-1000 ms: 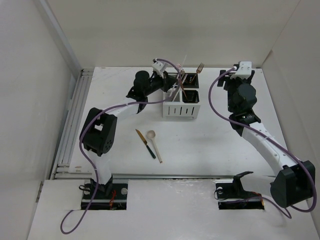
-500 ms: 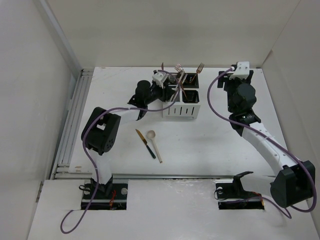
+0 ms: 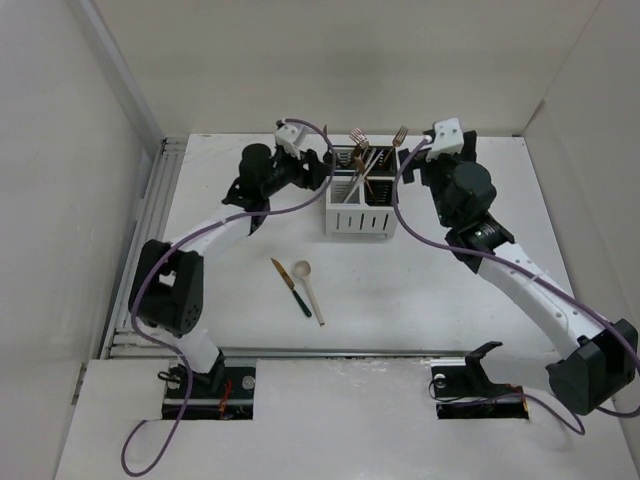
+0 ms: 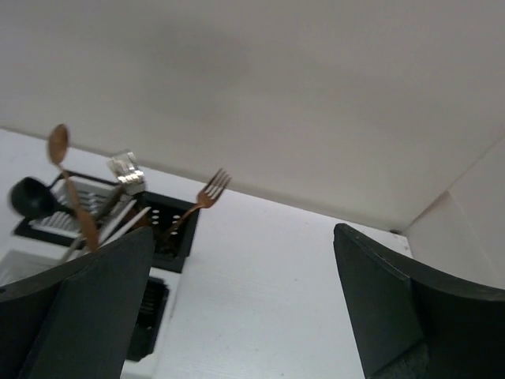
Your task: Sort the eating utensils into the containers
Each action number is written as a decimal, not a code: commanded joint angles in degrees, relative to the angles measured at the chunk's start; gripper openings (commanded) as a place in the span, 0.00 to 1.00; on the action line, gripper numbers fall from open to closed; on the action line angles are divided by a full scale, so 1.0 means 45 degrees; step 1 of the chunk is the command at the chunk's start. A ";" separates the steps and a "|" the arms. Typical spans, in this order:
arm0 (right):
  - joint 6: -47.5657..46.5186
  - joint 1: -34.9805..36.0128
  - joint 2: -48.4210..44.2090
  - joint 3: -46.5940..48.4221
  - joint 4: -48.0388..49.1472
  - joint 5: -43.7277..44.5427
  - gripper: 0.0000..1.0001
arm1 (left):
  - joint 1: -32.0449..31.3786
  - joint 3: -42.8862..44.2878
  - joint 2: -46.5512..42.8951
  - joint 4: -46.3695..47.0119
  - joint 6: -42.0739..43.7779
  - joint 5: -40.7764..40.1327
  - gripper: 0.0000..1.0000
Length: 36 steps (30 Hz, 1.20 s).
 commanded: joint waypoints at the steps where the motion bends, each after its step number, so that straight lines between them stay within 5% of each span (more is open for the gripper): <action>1: -0.0167 0.1133 0.0130 0.1066 -0.1566 -0.0303 1.00 | 0.0818 0.0529 -0.2188 -0.1178 0.0990 -0.0311 0.60; 9: 0.1020 0.4607 0.2158 0.2001 -0.5590 -0.5244 1.00 | 0.3318 -0.1284 -0.5976 -0.4169 0.0682 -0.3379 0.67; 16: 0.4499 0.6816 0.6884 0.4793 -0.8774 -0.4524 1.00 | 0.4296 -0.4781 -0.9493 -0.4579 -0.0236 -0.4005 0.68; 20: 0.6465 0.7153 0.8877 0.5325 -0.9148 -0.4097 0.90 | 0.4296 -0.5992 -1.0821 -0.4698 -0.0783 -0.4123 0.68; 25: 0.8053 0.7153 0.8687 0.4838 -0.9284 -0.2863 0.75 | 0.4296 -0.6425 -1.1469 -0.4951 -0.0941 -0.4240 0.68; 36: 0.7880 0.7153 0.9878 0.4329 -0.8484 -0.3805 0.58 | 0.4296 -0.6952 -1.2035 -0.4834 -0.1488 -0.4240 0.68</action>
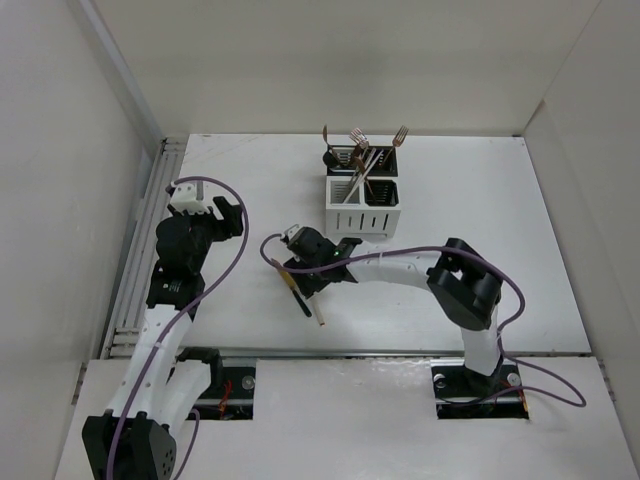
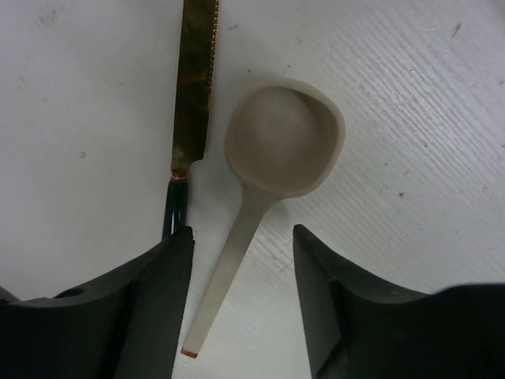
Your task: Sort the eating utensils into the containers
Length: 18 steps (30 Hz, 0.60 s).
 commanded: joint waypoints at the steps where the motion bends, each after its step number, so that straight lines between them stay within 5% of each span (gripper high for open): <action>1: 0.0177 0.0042 0.0270 -0.0173 0.0551 0.0347 0.55 | 0.0066 -0.0065 -0.0267 0.0518 -0.0303 -0.0092 0.68; 4: 0.0294 0.0042 0.0270 -0.0174 0.0667 0.0623 0.38 | 0.0066 -0.0065 -0.0267 0.0518 -0.0303 -0.0092 0.68; 7: 0.0411 0.0042 0.0386 0.0000 0.0533 0.1263 0.00 | 0.0066 -0.0182 -0.0267 0.0518 -0.0439 -0.0092 0.68; 14: 0.0023 -0.0446 -0.1055 0.0508 0.0394 0.2690 0.00 | 0.0456 -0.0182 -0.0032 0.0771 -0.0557 0.0143 0.68; 18: -0.2435 -0.0583 -0.3104 0.1035 0.1699 0.2714 0.00 | 0.0730 -0.0182 0.0221 0.0772 -0.0557 0.0279 0.68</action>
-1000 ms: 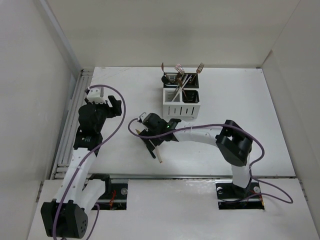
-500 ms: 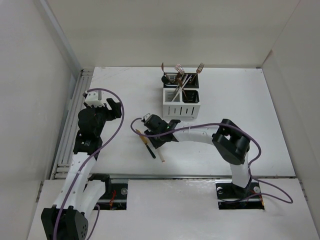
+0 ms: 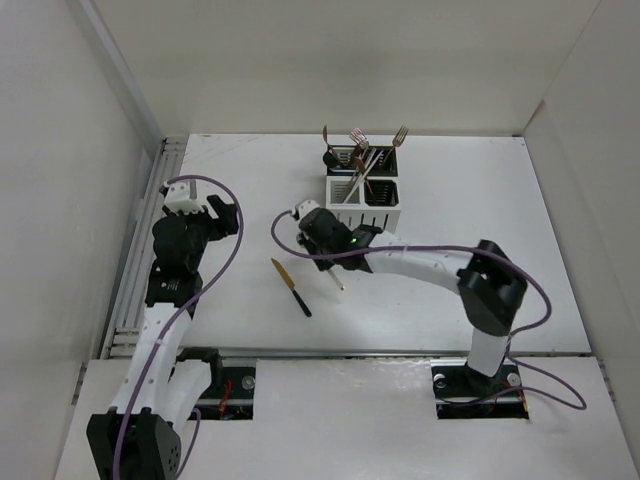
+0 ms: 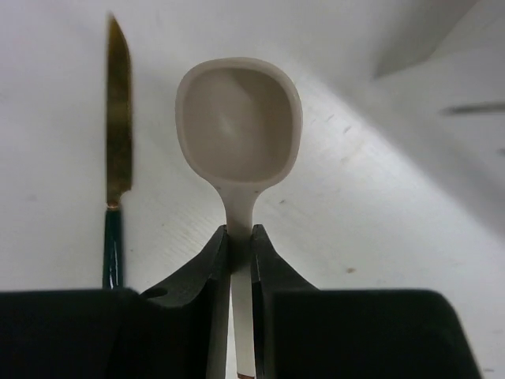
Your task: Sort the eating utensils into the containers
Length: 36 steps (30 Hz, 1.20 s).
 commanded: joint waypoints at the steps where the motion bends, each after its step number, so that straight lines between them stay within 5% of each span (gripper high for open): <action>1: -0.2297 -0.0301 -0.2698 0.1303 0.2094 0.0644 0.00 | 0.0321 -0.0123 0.0129 0.0835 -0.0168 0.0337 0.68; 3: -0.3510 -0.0827 -0.3910 0.1498 0.3695 0.0217 0.00 | 0.0498 -0.0123 0.0286 0.0953 -0.0168 0.0454 0.68; 7: -0.3513 -0.4274 -0.5143 0.1345 0.7695 -0.1632 0.00 | 0.1005 0.0012 0.0559 0.1342 -0.0285 0.0708 0.68; 9: -0.3706 -0.5356 -0.5144 0.0585 1.1021 -0.2555 0.00 | 0.1142 0.0013 0.0889 0.1461 -0.0285 0.0827 0.68; 12: -0.3671 -0.6764 -0.3960 0.0541 1.3227 -0.3204 0.00 | 0.1260 0.0266 0.1396 0.1578 -0.0285 0.0827 0.68; 19: -0.2245 -0.8661 -0.0970 0.2084 1.5452 -0.5134 0.00 | 0.1260 0.1496 0.3425 0.1578 -0.0013 0.1159 0.68; 36: -0.2478 -0.7452 0.2492 0.5346 1.4599 -0.7403 0.00 | 0.1260 0.2904 0.6379 0.2809 0.0477 0.1276 0.68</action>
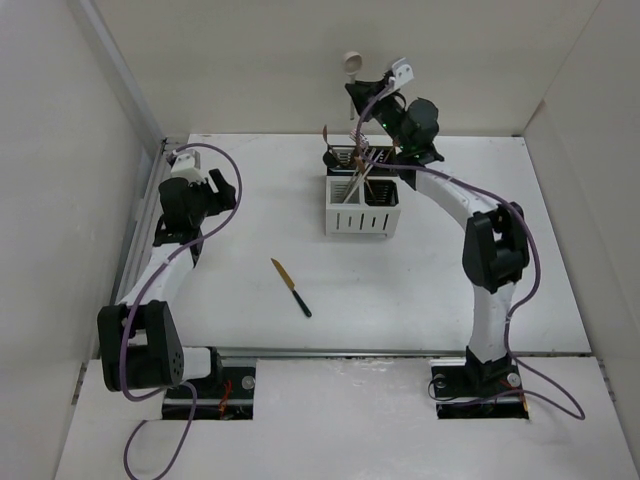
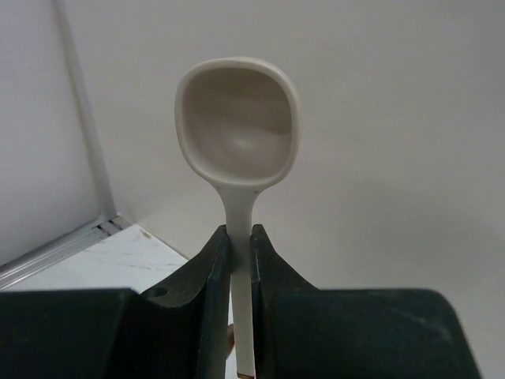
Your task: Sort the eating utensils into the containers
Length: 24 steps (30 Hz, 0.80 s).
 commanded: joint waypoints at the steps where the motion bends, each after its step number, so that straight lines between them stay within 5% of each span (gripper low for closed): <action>1: -0.0064 0.0350 0.0927 0.0810 0.0232 -0.0574 0.00 | 0.0041 0.0548 -0.0027 0.0885 0.0141 0.0197 0.68; 20: -0.0181 0.0623 0.1887 0.0089 -0.0920 -0.0320 0.00 | 0.0041 0.0431 0.0324 0.1120 0.0141 0.0080 0.68; 24: -0.0298 0.0623 0.1770 -0.0183 -0.0922 -0.0320 0.19 | 0.0041 0.0431 0.0324 0.1120 0.0259 0.0080 0.68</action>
